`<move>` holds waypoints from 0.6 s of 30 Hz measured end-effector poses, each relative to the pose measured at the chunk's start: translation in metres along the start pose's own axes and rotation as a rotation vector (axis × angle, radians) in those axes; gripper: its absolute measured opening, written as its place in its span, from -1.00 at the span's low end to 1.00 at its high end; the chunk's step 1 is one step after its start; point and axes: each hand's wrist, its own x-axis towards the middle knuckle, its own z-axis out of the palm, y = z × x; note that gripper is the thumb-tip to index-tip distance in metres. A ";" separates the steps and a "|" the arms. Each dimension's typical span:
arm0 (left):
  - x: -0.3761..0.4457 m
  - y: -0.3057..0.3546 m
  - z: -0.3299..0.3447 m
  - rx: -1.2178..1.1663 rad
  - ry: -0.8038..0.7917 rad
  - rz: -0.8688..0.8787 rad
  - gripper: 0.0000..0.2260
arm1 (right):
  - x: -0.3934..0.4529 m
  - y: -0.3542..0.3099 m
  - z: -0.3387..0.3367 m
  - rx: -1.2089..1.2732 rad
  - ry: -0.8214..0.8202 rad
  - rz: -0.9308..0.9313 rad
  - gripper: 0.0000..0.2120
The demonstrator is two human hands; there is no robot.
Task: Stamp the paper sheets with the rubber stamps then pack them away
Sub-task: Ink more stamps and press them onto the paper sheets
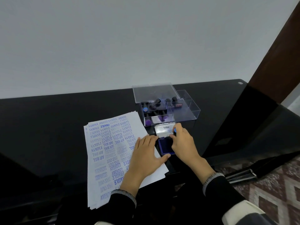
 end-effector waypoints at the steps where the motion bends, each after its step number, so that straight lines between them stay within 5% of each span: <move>1: 0.000 0.000 0.000 0.001 -0.002 -0.002 -0.33 | -0.001 -0.001 0.001 -0.012 0.009 -0.014 -0.76; 18: 0.004 0.000 -0.009 -0.135 -0.109 -0.047 -0.36 | -0.006 -0.004 0.009 0.011 0.083 -0.028 -0.69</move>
